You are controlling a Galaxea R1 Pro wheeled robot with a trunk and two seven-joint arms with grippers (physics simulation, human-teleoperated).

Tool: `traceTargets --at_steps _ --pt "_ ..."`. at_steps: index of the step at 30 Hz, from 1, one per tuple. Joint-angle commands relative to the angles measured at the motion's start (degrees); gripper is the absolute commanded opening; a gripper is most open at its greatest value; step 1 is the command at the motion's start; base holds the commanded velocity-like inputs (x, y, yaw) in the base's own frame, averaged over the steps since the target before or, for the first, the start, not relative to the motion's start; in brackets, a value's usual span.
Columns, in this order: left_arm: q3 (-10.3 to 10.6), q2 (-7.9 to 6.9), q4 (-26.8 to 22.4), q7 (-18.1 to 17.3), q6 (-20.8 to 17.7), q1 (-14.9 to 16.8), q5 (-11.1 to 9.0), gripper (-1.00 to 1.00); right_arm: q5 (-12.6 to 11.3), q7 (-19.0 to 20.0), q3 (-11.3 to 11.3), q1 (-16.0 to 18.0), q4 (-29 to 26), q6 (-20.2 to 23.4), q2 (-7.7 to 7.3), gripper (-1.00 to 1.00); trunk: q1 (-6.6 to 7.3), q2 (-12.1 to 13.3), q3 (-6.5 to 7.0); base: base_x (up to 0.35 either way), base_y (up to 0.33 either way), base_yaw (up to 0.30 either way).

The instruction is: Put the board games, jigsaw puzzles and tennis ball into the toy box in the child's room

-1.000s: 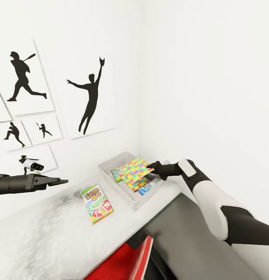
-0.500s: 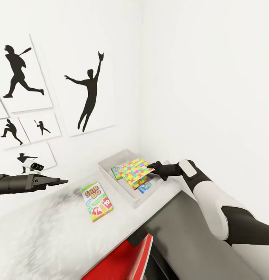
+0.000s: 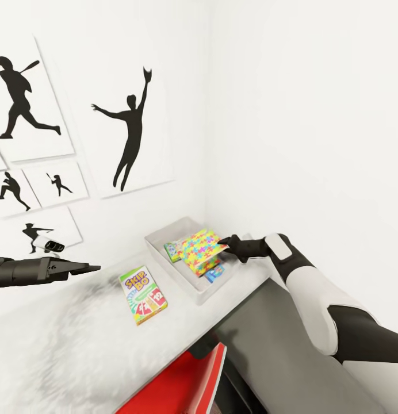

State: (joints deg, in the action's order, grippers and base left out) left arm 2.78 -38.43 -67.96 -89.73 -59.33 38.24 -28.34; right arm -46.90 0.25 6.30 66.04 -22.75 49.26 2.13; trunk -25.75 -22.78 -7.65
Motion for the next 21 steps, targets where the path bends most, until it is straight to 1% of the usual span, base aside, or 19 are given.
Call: traceTargets --at_steps 1,5,8,13,21 --pt "0.1 -0.07 0.0 -0.3 -0.6 0.1 0.0 1.00 0.5 0.0 0.4 0.0 -1.1 0.3 0.06 -1.00 -0.04 -0.1 -0.23 0.000 0.000 0.000" --pt "0.1 -0.07 0.0 -0.3 -0.6 0.1 -0.1 1.00 0.5 0.0 0.3 0.0 -3.4 0.2 0.08 -1.00 -0.04 -0.1 -0.61 0.000 0.000 0.000" --pt "0.2 -0.07 0.0 -0.3 -0.6 0.1 -0.1 1.00 0.5 0.0 0.2 0.0 -3.7 -0.1 0.15 -1.00 -0.04 -0.1 -0.89 0.000 0.000 0.000" --pt "0.0 -0.07 0.0 -0.3 -0.6 0.1 -0.2 1.00 0.6 0.0 0.0 0.0 -3.8 -2.9 0.20 -1.00 -0.04 -0.1 -1.37 0.000 0.000 0.000" --pt "0.0 -0.07 0.0 -0.3 -0.6 0.1 -0.2 1.00 0.6 0.0 -0.1 0.0 -3.9 -3.4 0.20 -1.00 -0.04 -0.1 -2.13 0.000 0.000 0.000"
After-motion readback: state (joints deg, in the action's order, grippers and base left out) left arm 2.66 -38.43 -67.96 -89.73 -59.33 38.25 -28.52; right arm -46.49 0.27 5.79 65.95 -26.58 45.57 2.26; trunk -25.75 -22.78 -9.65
